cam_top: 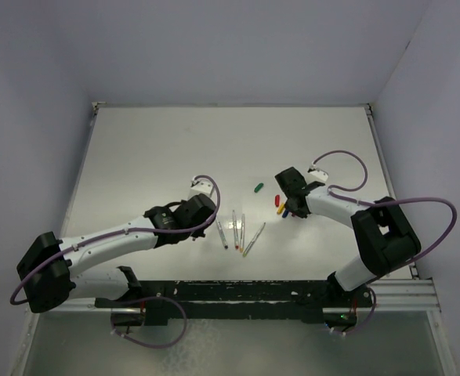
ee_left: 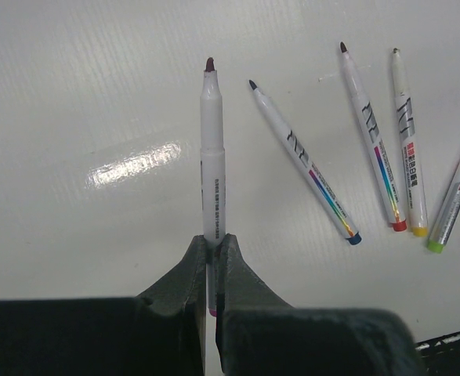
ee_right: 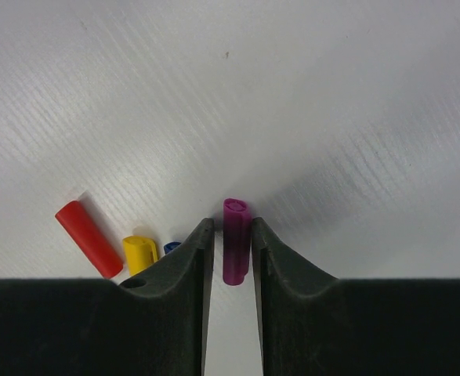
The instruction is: Insert the pens into the pen caps
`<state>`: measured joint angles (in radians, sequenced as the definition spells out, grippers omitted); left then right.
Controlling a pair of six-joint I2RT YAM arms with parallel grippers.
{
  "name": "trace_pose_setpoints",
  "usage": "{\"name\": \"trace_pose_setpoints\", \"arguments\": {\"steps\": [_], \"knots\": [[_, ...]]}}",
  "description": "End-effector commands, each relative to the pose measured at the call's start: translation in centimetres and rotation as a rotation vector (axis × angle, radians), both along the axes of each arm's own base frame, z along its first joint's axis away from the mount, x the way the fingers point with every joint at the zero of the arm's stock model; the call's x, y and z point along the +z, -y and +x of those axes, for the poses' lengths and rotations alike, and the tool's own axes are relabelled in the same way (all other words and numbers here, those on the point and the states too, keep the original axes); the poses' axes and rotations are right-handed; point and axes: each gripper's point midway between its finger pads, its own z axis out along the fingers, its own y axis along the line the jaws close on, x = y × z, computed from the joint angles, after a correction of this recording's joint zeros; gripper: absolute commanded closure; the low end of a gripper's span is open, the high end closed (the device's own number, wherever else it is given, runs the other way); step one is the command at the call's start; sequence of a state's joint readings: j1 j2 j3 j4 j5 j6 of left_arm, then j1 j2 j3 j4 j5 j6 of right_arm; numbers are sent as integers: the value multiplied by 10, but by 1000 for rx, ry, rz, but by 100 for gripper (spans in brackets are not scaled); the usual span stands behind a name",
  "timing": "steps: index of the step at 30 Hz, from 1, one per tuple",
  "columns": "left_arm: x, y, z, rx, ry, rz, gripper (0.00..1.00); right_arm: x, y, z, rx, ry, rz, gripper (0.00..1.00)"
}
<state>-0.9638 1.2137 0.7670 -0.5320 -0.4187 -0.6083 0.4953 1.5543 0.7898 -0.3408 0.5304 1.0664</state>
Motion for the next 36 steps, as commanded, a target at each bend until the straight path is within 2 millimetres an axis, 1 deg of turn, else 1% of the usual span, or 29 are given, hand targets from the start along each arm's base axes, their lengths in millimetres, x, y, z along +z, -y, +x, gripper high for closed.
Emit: {"name": "trace_pose_setpoints", "arguments": {"steps": [1, 4, 7, 10, 18, 24, 27, 29, 32, 36], "knots": [[16, 8, 9, 12, 41, -24, 100, -20, 0, -28, 18, -117, 21, 72], [16, 8, 9, 14, 42, -26, 100, -22, -1, -30, 24, -125, 26, 78], [15, 7, 9, 18, 39, -26, 100, -25, -3, -31, 32, -133, 34, 88], [14, 6, 9, 24, 38, -26, 100, -27, -5, -32, 44, -140, 43, 100], [10, 11, 9, 13, 33, -38, 100, -27, -6, -32, 61, -144, 41, 100], [7, 22, 9, -31, 28, -66, 100, -23, -8, -28, 90, -130, 38, 100], [10, 31, 12, -53, 40, -91, 100, -12, -10, -20, 125, -87, 33, 100], [15, 38, 16, -72, 59, -114, 100, -1, -10, -13, 150, -49, 26, 100], [23, 49, 22, -115, 100, -143, 100, 23, -8, -3, 178, 20, 4, 100], [36, 64, 28, -175, 155, -193, 100, 59, -2, 8, 214, 126, -35, 100]]}}
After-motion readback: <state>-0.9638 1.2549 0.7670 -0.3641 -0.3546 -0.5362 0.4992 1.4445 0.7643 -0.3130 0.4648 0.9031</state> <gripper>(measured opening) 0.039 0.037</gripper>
